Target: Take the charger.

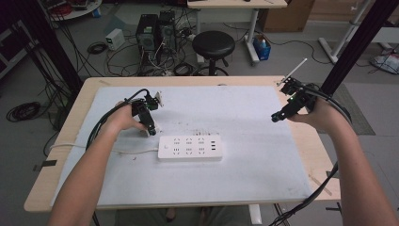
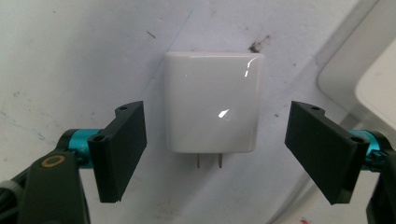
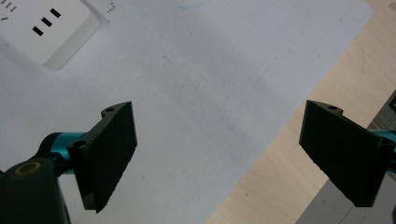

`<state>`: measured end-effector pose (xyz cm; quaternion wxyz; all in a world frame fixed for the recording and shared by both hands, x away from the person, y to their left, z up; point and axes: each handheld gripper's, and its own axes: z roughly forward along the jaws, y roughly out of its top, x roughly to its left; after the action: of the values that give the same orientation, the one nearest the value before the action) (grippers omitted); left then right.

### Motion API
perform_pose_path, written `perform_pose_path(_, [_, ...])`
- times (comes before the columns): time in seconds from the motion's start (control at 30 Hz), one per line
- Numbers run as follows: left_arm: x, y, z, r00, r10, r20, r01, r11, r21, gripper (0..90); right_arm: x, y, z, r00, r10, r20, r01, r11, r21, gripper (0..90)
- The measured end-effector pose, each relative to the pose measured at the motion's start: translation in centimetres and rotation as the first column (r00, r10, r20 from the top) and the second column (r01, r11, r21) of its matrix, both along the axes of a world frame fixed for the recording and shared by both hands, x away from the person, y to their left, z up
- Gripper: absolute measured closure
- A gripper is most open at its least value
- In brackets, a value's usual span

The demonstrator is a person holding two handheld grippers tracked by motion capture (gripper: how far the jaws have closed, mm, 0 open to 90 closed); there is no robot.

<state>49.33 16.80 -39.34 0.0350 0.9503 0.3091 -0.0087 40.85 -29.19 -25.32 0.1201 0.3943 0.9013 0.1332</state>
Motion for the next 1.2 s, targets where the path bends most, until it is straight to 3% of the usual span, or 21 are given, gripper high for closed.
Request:
perform_pose_path(0.2, [0.3,-0.1,-1.1,0.9999,0.001,-0.012,-0.001,0.9999,0.013,25.8,0.1,-0.1,-0.3,1.0000,0.001,-0.003,-0.001,1.0000,-0.003,10.7])
perform_pose_path(0.47, [0.3,-0.2,-1.6,0.9998,-0.003,-0.018,0.003,0.9997,0.024,41.9,0.1,-0.4,-0.5,1.0000,0.000,-0.007,0.000,1.0000,-0.004,10.6])
perform_pose_path(0.7, [0.1,-0.2,-1.1,1.0000,-0.004,-0.004,0.004,0.9997,0.022,42.4,0.1,-0.5,-0.7,0.9999,-0.008,-0.007,0.008,0.9999,-0.007,10.7])
perform_pose_path(0.87, [-0.7,0.2,1.6,0.9998,-0.006,0.018,0.006,1.0000,-0.003,42.4,0.0,-0.5,-0.6,0.9998,-0.015,-0.012,0.015,0.9999,-0.005,10.7])
perform_pose_path(1.13, [-2.6,0.6,8.6,0.9960,-0.017,0.088,0.022,0.9978,-0.062,42.4,0.1,0.0,-0.4,0.9997,-0.021,-0.013,0.020,0.9996,-0.019,10.7])
perform_pose_path(1.2, [-2.9,0.6,9.7,0.9949,-0.023,0.098,0.030,0.9971,-0.069,42.4,0.0,0.2,-0.4,0.9996,-0.024,-0.013,0.023,0.9996,-0.017,10.7])
